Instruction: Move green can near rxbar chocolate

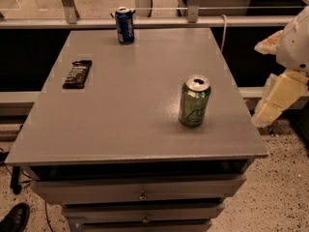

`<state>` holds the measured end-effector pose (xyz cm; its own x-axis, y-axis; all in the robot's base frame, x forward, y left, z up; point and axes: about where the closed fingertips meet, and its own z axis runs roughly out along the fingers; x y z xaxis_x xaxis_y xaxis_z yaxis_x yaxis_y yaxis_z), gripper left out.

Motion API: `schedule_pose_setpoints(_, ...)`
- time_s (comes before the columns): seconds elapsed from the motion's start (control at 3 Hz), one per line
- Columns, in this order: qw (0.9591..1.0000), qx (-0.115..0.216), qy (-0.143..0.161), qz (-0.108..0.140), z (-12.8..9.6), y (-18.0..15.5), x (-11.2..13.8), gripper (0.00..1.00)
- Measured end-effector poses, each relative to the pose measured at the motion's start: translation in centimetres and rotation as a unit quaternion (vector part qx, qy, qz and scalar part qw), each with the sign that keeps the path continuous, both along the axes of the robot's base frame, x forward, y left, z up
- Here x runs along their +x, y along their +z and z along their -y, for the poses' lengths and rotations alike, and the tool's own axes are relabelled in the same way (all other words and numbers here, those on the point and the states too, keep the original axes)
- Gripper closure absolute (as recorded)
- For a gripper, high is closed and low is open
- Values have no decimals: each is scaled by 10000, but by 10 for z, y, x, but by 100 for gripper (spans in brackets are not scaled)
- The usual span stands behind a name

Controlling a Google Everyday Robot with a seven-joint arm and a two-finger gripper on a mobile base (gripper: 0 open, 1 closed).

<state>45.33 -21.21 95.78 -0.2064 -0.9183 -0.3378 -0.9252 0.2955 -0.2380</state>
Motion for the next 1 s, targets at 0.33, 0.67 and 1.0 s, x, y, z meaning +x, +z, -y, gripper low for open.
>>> schedule_pose_setpoints(0.33, 9969, 787, 13, 18, -10, -27, 13, 0)
schedule_pose_setpoints(0.67, 9858, 1678, -3, 64, -26, -49, 25, 0)
schedule_pose_setpoints(1.0, 9663, 2570, 9, 107, -51, -65, 34, 0)
